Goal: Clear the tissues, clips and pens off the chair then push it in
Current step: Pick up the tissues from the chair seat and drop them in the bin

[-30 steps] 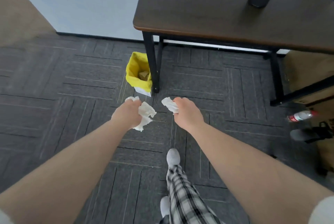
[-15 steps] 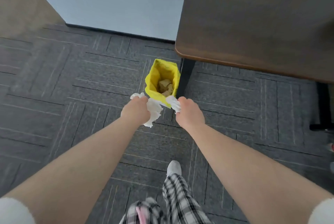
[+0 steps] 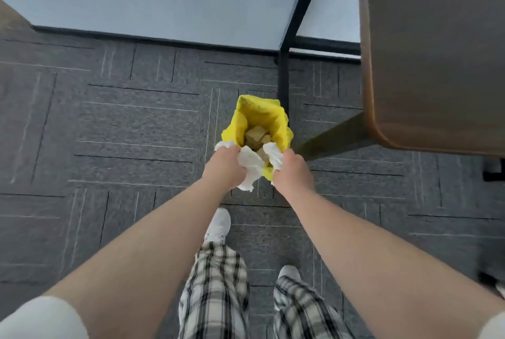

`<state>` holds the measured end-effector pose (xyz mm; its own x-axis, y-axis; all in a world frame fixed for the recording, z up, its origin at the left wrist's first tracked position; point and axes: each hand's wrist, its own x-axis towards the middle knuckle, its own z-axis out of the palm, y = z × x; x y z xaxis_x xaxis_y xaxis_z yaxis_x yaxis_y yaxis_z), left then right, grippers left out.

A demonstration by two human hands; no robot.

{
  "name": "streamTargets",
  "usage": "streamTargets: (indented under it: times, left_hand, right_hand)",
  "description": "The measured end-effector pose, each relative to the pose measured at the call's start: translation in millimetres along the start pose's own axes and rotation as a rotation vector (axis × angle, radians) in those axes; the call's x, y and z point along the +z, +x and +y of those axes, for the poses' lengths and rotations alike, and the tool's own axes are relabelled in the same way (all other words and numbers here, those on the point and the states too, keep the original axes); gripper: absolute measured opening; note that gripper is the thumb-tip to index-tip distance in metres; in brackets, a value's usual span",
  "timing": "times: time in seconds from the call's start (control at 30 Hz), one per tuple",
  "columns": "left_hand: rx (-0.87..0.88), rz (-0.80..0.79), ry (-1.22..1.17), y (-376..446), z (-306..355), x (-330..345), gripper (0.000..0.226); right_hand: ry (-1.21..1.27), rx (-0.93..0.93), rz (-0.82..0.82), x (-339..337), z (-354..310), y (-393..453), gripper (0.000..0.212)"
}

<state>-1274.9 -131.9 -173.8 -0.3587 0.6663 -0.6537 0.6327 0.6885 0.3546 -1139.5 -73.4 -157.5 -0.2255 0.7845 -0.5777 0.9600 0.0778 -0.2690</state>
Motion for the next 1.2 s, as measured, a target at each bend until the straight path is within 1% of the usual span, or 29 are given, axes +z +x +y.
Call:
streamTargets:
  times: [0.17, 0.27, 0.43, 0.5, 0.57, 0.63, 0.7, 0.77, 0.83, 0.97, 1.03, 1.13, 1.2]
  left_hand:
    - [0.100, -0.062, 0.002, 66, -13, 7, 0.044]
    - [0.146, -0.075, 0.011, 97, -15, 16, 0.044]
    - [0.161, -0.086, -0.020, 135, -14, 30, 0.041]
    - [0.171, -0.106, -0.056, 147, -12, 34, 0.047]
    - [0.196, -0.130, -0.080, 155, -10, 38, 0.060]
    - [0.226, -0.149, -0.087, 159, -9, 39, 0.075]
    - [0.252, -0.168, -0.095, 159, -7, 38, 0.084]
    - [0.264, -0.194, -0.082, 158, -6, 36, 0.087]
    - [0.243, -0.213, -0.041, 155, -7, 30, 0.085]
    - [0.216, -0.230, 0.082, 135, -13, 5, 0.079]
    - [0.215, -0.274, 0.184, 120, -14, -14, 0.075]
    - [0.228, -0.314, 0.343, 97, -6, -41, 0.075]
    - [0.249, -0.322, 0.397, 78, 2, -53, 0.075]
  right_hand:
    - [0.072, 0.138, 0.017, 27, -26, 58, 0.032]
    - [0.103, 0.182, 0.021, 38, -28, 89, 0.034]
    - [0.154, 0.220, 0.041, 54, -21, 122, 0.039]
    - [0.187, 0.212, 0.053, 59, -20, 130, 0.041]
    - [0.240, 0.196, 0.073, 63, -19, 135, 0.043]
    - [0.285, 0.184, 0.070, 64, -19, 137, 0.046]
    - [0.298, 0.188, 0.045, 63, -19, 135, 0.056]
    - [0.306, 0.205, 0.028, 60, -19, 133, 0.066]
    - [0.306, 0.216, 0.005, 56, -20, 129, 0.069]
    - [0.242, 0.198, -0.018, 47, -23, 113, 0.064]
    - [0.201, 0.174, -0.036, 37, -27, 99, 0.060]
    - [0.176, 0.146, -0.072, 19, -31, 72, 0.055]
    - [0.186, 0.141, -0.091, 10, -32, 52, 0.054]
